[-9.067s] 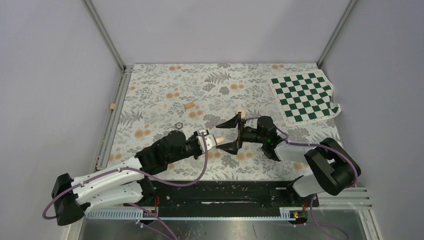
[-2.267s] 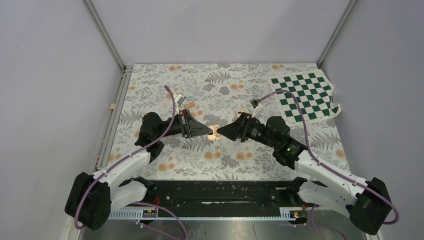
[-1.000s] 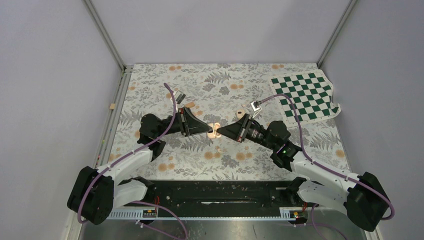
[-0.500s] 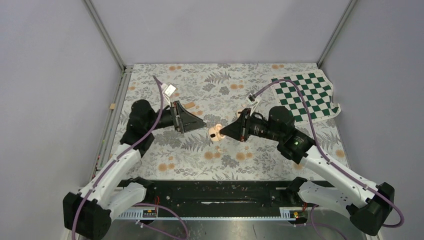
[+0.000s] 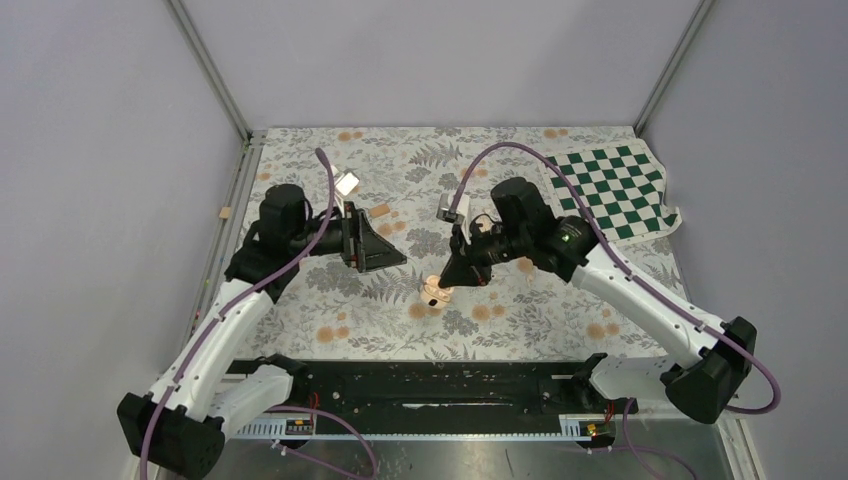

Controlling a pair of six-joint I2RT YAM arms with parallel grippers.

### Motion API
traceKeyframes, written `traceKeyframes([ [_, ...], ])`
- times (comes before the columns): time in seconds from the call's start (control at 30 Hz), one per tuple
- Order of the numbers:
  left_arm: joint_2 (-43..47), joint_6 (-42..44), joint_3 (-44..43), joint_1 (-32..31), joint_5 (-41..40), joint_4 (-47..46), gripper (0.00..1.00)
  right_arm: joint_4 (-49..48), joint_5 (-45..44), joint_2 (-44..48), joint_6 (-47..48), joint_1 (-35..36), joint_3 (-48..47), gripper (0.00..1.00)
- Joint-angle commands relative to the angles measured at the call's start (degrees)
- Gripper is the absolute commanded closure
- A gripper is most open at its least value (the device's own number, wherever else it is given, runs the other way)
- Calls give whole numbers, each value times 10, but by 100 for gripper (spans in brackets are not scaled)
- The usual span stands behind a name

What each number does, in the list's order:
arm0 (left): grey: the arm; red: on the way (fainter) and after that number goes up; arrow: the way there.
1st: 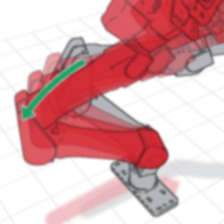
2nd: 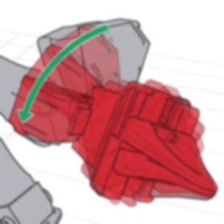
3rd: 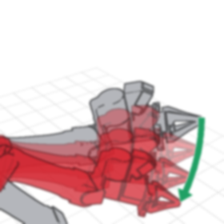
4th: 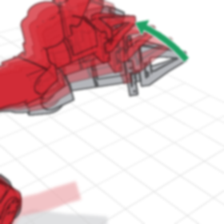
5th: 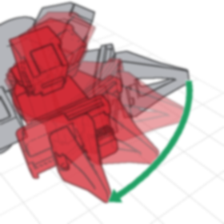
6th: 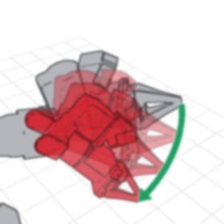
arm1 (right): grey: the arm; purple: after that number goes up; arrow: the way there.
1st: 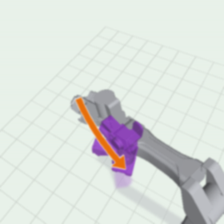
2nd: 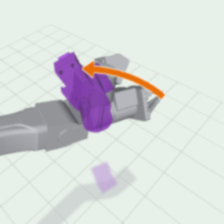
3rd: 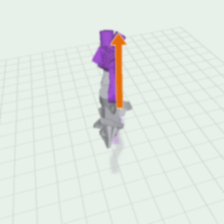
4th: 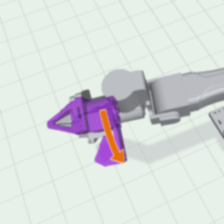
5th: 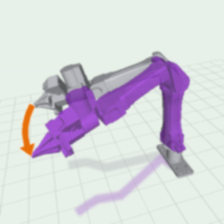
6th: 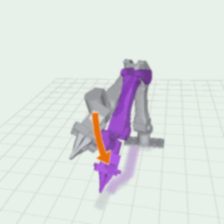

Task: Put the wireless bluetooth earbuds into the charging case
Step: Pass from the right arm to the left

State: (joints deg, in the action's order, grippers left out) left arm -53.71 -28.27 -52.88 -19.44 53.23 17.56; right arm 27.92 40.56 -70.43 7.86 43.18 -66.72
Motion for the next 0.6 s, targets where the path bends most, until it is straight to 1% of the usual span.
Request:
traceKeyframes([
  [0.0, -29, 23, -15, -1, 38, 34, 22, 86, 60, -29, 116, 0, -81, 100],
  [0.13, -39, 16, -13, -19, 24, 26, 22, 100, 75, -55, 130, 0, -113, 100],
  [0.23, -52, 2, -17, -28, 27, 15, 29, 102, 91, -66, 136, 0, -129, 100],
  [0.33, -60, -42, -11, -30, 49, -31, 36, 103, 97, -75, 136, 2, -139, 100],
  [0.4, -65, -64, -11, -35, 55, -51, 39, 105, 90, -80, 136, 2, -146, 100],
  [0.47, -70, -72, -17, -42, 56, -54, 40, 115, 85, -89, 140, 4, -157, 100],
  [0.53, -77, -75, -21, -48, 57, -54, 46, 124, 84, -97, 140, 4, -167, 100],
  [0.57, -80, -76, -22, -51, 58, -54, 52, 126, 84, -101, 141, 5, -169, 100],
])
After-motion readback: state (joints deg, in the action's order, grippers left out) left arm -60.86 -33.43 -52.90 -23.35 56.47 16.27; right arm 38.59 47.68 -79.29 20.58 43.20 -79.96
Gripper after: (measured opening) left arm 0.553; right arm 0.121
